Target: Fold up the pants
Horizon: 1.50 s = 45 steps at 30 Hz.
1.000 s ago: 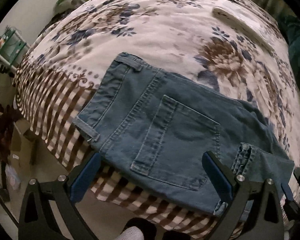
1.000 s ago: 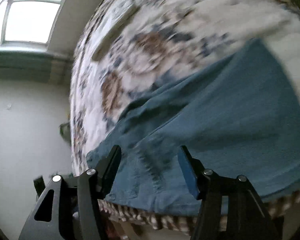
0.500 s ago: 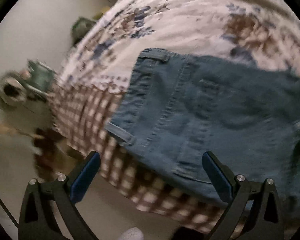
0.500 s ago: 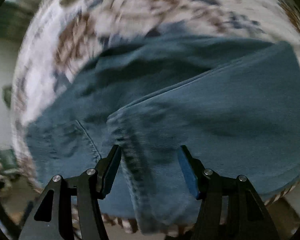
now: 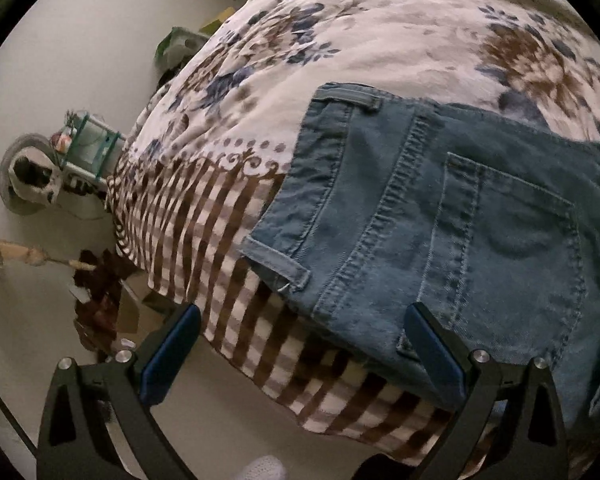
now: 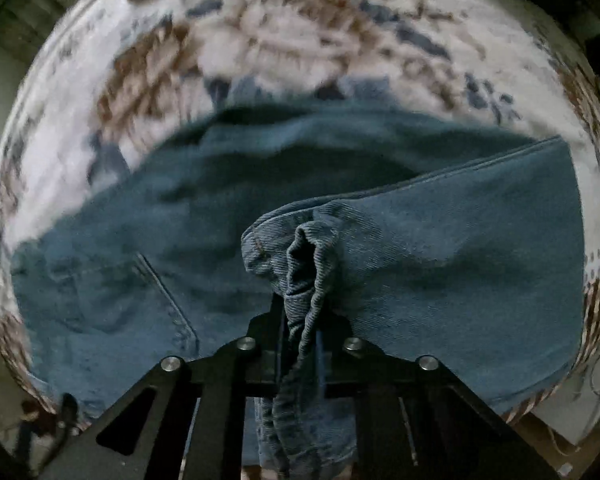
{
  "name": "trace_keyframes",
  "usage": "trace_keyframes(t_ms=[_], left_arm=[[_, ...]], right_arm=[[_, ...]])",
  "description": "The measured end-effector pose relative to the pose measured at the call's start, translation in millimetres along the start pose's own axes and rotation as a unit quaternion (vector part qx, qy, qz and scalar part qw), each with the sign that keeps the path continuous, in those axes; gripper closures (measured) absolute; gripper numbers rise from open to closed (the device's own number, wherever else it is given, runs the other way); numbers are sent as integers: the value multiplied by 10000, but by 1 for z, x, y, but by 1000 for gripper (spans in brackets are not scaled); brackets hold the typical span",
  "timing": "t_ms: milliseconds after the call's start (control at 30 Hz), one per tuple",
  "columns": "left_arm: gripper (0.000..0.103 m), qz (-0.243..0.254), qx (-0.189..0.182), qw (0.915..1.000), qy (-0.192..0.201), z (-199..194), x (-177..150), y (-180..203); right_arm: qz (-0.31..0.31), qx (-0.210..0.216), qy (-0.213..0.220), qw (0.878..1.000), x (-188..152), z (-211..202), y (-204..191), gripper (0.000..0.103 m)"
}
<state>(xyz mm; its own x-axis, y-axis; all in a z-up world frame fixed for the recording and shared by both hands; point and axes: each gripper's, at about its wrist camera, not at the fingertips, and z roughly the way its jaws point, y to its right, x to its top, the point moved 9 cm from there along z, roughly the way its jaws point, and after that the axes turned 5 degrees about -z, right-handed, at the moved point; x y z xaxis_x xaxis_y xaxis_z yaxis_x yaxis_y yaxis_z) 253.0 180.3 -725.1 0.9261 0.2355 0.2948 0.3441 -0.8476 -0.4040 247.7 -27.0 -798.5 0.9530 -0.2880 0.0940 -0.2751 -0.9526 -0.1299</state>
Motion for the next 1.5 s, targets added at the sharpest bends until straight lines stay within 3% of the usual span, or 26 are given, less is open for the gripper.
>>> trace_keyframes(t_ms=[133,233,267,333,400,467,533,600,667,700,733,833,867,933,967,1000,1100,1200,1233,1267,1300,1333,1433,1500], left_arm=[[0,-154,-89,9998,-79,4,0,-7],[0,-356,-258,9989,-191,7,0,-15],[0,-482,-393,9978,-243,7,0,-20],[0,-930,-697,9925,-390,10,-1,-36],[0,-1360,-1018,9841,-512,14,-2,-49],[0,-1977,-1486,9664,-693,20,-3,-64],[0,-2526,-1942,9440,-857,29,-5,-74],[0,-2945,-2286,9234,-910,37,-4,-80],[0,-3369,-2793,8931,-1042,47,-5,-79],[0,-3548,-3029,8781,-1060,50,-5,-78],[0,-3819,-3426,8523,-1019,54,-4,-75],[0,-4158,-4045,8095,-904,64,0,-63],[0,-4170,-4141,8040,-905,66,1,-59],[1,-4252,-4463,7824,-892,72,6,-46],[3,-4290,-4519,7771,-886,77,8,-38],[3,-4299,-4549,7751,-866,81,9,-32],[4,-4263,-4472,7817,-849,95,11,-26],[4,-4334,-4510,7771,-696,94,18,-23],[13,-4358,-4589,7724,-531,88,24,-24],[40,-4349,-4593,7733,-429,82,25,-29],[60,-4278,-4549,7803,-356,75,26,-30],[71,-4171,-4598,7836,-260,67,29,-29],[70,-4045,-4634,7885,22,54,33,-28],[65,-4070,-4616,7879,-203,68,32,-21]], right_arm=[[-38,-3,73,10000,14,1,-5,91],[-105,249,-753,9968,13,30,-21,79],[-53,427,-784,9960,14,28,-20,73],[178,1018,-570,9930,20,10,-15,63],[299,1298,-294,9907,28,-14,-2,57],[364,1338,-219,9901,25,-25,7,47],[336,1201,-463,9911,11,-16,7,43],[152,1208,-955,9880,-5,7,-6,43],[17,1332,-1656,9772,-33,31,-21,43],[-20,1262,-1620,9787,-38,33,-22,43],[-142,1200,-1468,9818,-38,32,-23,43],[-250,1207,-1312,9837,-33,30,-20,43],[-162,1225,-1326,9834,-32,29,-16,43],[113,1334,-1366,9815,-28,29,-5,43],[194,1376,-1388,9805,-26,28,-1,43],[255,1396,-1410,9798,-25,27,5,43],[281,1263,-1413,9815,-19,24,19,43],[283,1170,-1348,9835,-19,21,26,43],[311,1146,-1328,9840,-19,19,32,43],[390,1125,-1280,9846,-18,18,40,43],[436,1118,-1253,9848,-18,16,45,43],[494,1104,-1230,9850,-20,14,55,43],[668,1209,-1117,9841,-20,14,74,43],[698,1354,-1064,9826,-20,13,80,43]])
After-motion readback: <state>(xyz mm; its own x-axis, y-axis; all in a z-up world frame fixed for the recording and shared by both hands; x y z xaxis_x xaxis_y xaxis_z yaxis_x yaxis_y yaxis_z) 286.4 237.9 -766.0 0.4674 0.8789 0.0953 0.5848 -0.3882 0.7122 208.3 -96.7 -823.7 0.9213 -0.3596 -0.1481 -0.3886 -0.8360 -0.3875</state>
